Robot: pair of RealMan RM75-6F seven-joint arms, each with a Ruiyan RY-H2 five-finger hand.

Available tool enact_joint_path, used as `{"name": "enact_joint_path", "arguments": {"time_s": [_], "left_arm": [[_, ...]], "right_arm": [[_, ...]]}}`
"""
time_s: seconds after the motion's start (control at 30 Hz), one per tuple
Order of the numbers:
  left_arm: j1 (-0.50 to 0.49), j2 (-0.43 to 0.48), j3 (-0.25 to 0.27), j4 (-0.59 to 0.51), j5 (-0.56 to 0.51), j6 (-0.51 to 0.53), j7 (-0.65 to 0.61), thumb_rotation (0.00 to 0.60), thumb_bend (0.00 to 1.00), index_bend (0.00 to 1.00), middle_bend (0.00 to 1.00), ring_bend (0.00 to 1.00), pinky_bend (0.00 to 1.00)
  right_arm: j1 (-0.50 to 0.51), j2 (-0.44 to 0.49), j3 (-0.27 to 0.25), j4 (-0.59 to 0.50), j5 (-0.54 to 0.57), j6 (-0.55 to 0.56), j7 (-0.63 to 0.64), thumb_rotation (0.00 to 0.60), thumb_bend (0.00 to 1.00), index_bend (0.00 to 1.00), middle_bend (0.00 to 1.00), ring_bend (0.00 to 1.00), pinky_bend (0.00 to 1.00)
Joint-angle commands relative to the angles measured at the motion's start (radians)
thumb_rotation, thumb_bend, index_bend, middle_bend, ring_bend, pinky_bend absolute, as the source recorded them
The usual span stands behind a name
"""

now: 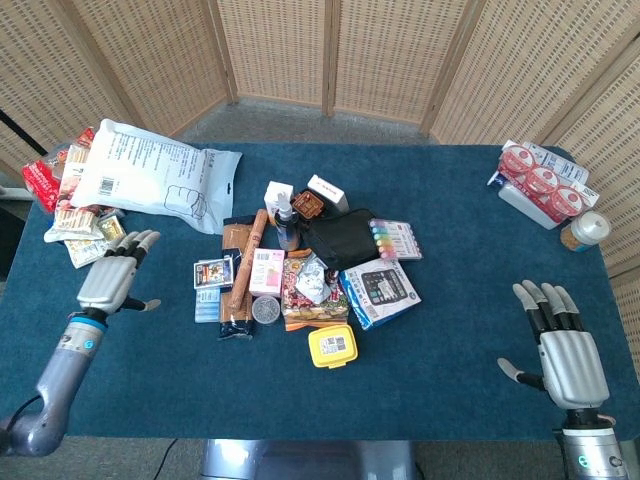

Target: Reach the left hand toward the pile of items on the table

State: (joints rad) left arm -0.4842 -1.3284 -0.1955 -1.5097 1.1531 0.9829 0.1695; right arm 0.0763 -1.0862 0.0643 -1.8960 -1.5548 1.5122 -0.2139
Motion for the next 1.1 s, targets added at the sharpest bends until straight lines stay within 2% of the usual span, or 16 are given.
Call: {"name": "enact_joint_path", "arguments": {"time_s": [0.03,0.17,0.47,0.53,0.57,0.6,0.7,0.9,1.1], "left_arm": [[-0.063,-0.071,-0.014,0.026,-0.077,-0.045,0.09,0.6,0.04,0.0,0.0,0.0,0.0],[-0.106,-0.141,-0.014,0.078,-0.14,-0.063,0.156,0.6,0.04,0.0,0.0,0.0,0.0],[-0.159,-0.258,-0.027,0.187,-0.198,-0.055,0.192,0.6,0.04,0.02,0.0,0.0,0.0],[-0.17,-0.286,-0.029,0.219,-0.197,-0.056,0.187,0.6,0.04,0.07,0.01,0.0,0.07],[-0.178,-0.306,-0.029,0.242,-0.19,-0.055,0.183,0.6,0.03,0.12,0.06,0.03,0.16],[-0.184,-0.321,-0.028,0.262,-0.184,-0.055,0.182,0.6,0.03,0.19,0.17,0.11,0.32],[-0.204,-0.369,-0.023,0.324,-0.181,-0.064,0.192,0.6,0.03,0.34,0.42,0.34,0.61],[-0.23,-0.443,-0.022,0.405,-0.166,-0.054,0.201,0.6,0.03,0.56,0.63,0.54,0.78],[-0.215,-0.405,-0.039,0.344,-0.115,0.006,0.151,0.6,0.03,0.58,0.65,0.57,0.78]], "right_arm": [[-0.001,0.004,0.001,0.001,0.001,0.001,0.01,0.6,0.0,0.0,0.0,0.0,0.0],[-0.002,0.01,0.0,0.0,-0.006,0.005,0.022,0.6,0.0,0.0,0.0,0.0,0.0],[-0.003,0.017,-0.003,0.0,-0.011,0.003,0.04,0.6,0.0,0.0,0.0,0.0,0.0],[-0.003,0.018,-0.003,0.0,-0.011,0.005,0.042,0.6,0.0,0.0,0.0,0.0,0.0],[-0.004,0.019,-0.003,0.0,-0.012,0.007,0.043,0.6,0.0,0.0,0.0,0.0,0.0],[-0.005,0.02,-0.002,-0.001,-0.013,0.008,0.044,0.6,0.0,0.0,0.0,0.0,0.0],[-0.008,0.022,-0.001,-0.001,-0.013,0.014,0.047,0.6,0.0,0.0,0.0,0.0,0.0],[-0.01,0.026,-0.001,-0.001,-0.012,0.016,0.057,0.6,0.0,0.0,0.0,0.0,0.0],[-0.011,0.028,0.0,0.001,-0.01,0.017,0.062,0.6,0.0,0.0,0.0,0.0,0.0]]}}
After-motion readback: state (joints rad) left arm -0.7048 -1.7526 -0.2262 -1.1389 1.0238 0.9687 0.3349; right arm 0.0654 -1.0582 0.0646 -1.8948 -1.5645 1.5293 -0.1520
